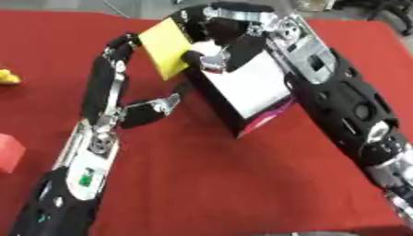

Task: Pick up the objects with one hand, pass them to the other hand, and then place them into the box on the other side of the table.

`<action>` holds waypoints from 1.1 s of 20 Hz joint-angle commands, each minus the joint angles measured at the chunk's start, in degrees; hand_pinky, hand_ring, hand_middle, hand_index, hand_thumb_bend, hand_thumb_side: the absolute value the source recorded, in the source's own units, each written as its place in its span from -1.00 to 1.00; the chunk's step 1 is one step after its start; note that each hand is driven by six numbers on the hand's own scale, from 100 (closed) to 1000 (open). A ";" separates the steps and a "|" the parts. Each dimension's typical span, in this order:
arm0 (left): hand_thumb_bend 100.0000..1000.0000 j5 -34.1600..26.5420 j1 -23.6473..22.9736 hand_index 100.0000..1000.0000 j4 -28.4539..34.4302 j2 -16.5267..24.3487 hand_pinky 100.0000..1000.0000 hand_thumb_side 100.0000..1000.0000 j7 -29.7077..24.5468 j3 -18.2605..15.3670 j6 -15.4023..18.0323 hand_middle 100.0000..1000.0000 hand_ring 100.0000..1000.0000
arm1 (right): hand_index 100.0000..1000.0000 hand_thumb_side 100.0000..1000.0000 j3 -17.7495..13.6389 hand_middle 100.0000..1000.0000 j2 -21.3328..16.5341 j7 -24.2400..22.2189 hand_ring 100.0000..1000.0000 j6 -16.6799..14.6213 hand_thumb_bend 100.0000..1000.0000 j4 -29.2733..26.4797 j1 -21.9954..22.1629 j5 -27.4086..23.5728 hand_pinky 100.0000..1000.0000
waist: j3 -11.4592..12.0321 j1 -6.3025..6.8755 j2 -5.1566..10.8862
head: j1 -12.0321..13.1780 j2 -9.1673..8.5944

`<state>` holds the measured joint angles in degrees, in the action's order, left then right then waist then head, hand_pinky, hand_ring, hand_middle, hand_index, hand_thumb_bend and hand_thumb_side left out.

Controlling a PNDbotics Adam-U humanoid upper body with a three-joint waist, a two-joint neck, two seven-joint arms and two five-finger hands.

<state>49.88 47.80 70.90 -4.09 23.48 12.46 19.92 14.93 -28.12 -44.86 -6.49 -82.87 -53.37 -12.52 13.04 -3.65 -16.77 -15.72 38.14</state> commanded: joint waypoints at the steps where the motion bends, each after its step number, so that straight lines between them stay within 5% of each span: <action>1: -0.11 -0.45 0.71 0.60 0.58 0.37 0.61 -0.10 0.43 -0.70 -1.01 0.17 0.41 | 0.14 -0.75 -0.74 0.54 -1.79 0.06 0.56 0.16 -1.00 -1.18 -0.71 -0.55 0.84 | -0.14 0.18 1.32 | 0.14 -0.04; 22: -0.05 -0.33 -2.22 0.59 2.43 5.98 0.58 -0.12 0.66 -0.54 -1.24 0.18 0.42 | 0.14 -0.71 -3.99 0.52 -6.07 3.47 0.55 1.67 -1.00 -0.91 1.74 -3.42 0.84 | -1.64 1.59 2.89 | -1.50 1.41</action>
<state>49.43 44.90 71.78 0.76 24.07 11.81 18.40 12.07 -32.08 -41.99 -4.97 -83.31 -50.81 -15.39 11.50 -2.69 -16.12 -16.82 39.28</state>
